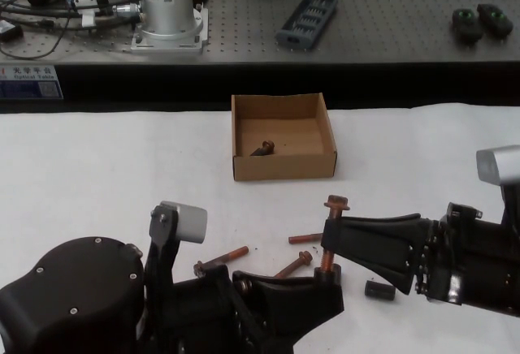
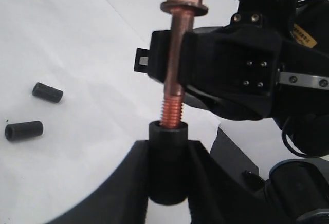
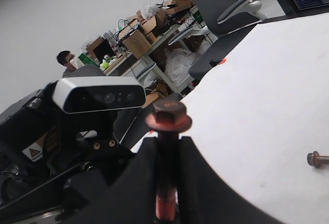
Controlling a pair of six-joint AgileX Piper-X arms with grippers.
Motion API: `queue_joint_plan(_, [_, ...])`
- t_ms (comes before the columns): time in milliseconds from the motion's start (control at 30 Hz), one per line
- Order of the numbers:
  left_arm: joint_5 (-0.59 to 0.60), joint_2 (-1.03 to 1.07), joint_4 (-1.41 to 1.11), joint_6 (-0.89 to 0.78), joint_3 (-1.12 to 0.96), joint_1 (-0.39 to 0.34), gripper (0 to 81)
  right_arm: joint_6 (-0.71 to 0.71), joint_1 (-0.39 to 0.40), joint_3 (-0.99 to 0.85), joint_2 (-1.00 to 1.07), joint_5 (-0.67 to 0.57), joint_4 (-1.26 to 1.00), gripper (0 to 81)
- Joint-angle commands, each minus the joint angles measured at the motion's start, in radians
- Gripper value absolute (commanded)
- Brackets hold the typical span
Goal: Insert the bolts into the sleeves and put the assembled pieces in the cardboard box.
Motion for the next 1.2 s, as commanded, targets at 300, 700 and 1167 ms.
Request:
queue_joint_plan(300, [0.066,0.001,-0.016,0.11,-0.01,0.005,8.3,-0.007,0.002,0.0,0.002,-0.098,-0.009,5.1])
queue_joint_plan(700, [-0.007,0.001,-0.011,0.223,-0.01,0.005,8.3,-0.007,-0.01,0.0,0.002,-0.128,-0.009,13.3])
queue_joint_plan(1167, [-0.117,0.001,-0.04,0.278,-0.01,0.005,8.3,0.045,-0.012,-0.003,0.002,0.029,-0.009,34.6])
